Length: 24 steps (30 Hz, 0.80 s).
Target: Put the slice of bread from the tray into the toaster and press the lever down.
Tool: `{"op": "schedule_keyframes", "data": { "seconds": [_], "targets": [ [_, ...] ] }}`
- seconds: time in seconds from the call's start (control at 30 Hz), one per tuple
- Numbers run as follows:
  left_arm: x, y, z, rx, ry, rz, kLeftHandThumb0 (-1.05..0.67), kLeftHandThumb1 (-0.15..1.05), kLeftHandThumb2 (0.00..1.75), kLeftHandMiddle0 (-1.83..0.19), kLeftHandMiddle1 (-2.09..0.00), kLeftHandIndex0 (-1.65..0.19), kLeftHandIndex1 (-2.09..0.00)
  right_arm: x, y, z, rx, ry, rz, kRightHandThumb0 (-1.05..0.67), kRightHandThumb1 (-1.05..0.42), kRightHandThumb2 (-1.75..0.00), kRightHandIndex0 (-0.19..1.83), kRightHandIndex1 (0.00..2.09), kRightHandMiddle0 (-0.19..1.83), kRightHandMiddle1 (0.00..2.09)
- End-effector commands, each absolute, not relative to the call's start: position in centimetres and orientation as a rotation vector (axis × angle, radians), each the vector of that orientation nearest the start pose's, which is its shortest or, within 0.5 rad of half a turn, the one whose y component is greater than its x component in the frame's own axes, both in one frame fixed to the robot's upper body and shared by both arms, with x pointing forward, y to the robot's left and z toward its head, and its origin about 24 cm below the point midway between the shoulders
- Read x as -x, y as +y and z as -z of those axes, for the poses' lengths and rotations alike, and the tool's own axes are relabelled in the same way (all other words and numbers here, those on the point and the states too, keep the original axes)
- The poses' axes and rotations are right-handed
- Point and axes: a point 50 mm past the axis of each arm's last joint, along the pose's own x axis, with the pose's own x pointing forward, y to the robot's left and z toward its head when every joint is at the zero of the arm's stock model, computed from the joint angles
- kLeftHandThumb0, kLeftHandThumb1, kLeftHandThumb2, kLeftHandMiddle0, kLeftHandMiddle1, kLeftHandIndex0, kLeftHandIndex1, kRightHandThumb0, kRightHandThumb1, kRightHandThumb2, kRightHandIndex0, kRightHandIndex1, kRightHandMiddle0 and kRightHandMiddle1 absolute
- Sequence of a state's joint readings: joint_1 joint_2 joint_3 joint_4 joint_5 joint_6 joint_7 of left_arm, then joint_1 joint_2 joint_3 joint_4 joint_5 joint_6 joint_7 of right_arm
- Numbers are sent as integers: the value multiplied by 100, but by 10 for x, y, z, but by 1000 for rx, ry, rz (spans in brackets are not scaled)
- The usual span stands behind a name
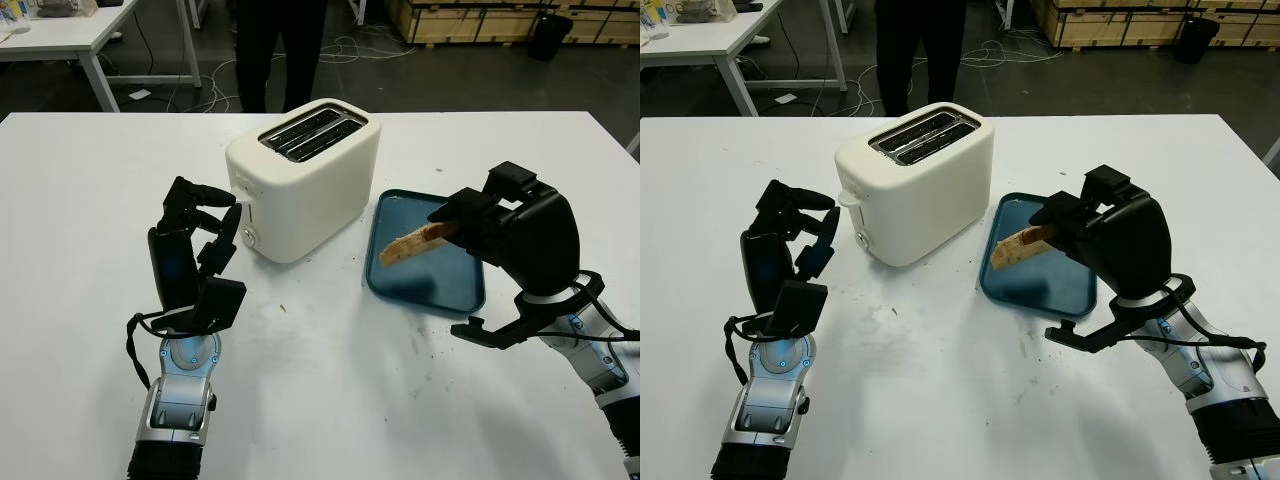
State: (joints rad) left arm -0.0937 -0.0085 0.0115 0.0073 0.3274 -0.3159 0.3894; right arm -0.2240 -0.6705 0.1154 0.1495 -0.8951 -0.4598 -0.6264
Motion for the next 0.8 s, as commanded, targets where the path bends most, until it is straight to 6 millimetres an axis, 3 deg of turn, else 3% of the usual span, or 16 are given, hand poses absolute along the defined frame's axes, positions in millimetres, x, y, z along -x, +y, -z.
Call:
{"op": "schedule_keyframes", "data": {
  "seconds": [0.0, 0.1, 0.23, 0.33, 0.4, 0.6, 0.67, 0.73, 0.77],
  "targets": [
    [-261, 150, -95, -244, -456, -328, -50, 92, 30, -60, -175, -48, -151, -276, -213, -140, 1285, -891, 115, -25, -90, -1, 71, 167, 83, 103],
    [-260, 150, -94, -243, -455, -328, -49, 92, 30, -60, -175, -48, -151, -286, -217, -155, 1217, -884, 99, -25, -90, -1, 72, 167, 89, 94],
    [-260, 150, -94, -237, -453, -325, -49, 92, 30, -59, -175, -47, -151, -306, -225, -189, 1140, -861, 23, -34, -92, -22, 71, 174, 77, 117],
    [-260, 150, -93, -241, -450, -326, -49, 92, 30, -58, -175, -47, -151, -327, -227, -220, 1084, -866, -24, -33, -92, -28, 69, 174, 77, 117],
    [-260, 150, -93, -248, -445, -329, -50, 92, 31, -58, -175, -47, -151, -342, -225, -240, 1065, -897, -20, -37, -92, -29, 72, 175, 70, 136],
    [-259, 149, -91, -239, -440, -327, -50, 92, 30, -58, -175, -47, -150, -379, -198, -300, 1006, -901, -57, -44, -92, -31, 87, 175, 65, 171],
    [-259, 149, -91, -238, -442, -326, -49, 92, 30, -59, -175, -47, -149, -387, -185, -317, 1022, -886, -63, -53, -92, -37, 95, 175, 75, 164],
    [-259, 148, -91, -240, -444, -327, -49, 92, 31, -59, -175, -47, -149, -393, -172, -328, 1057, -869, -65, -57, -92, -41, 100, 175, 86, 142],
    [-259, 148, -91, -241, -444, -327, -49, 92, 31, -59, -175, -47, -149, -395, -167, -331, 1077, -864, -64, -59, -92, -46, 105, 175, 90, 146]
  ]
}}
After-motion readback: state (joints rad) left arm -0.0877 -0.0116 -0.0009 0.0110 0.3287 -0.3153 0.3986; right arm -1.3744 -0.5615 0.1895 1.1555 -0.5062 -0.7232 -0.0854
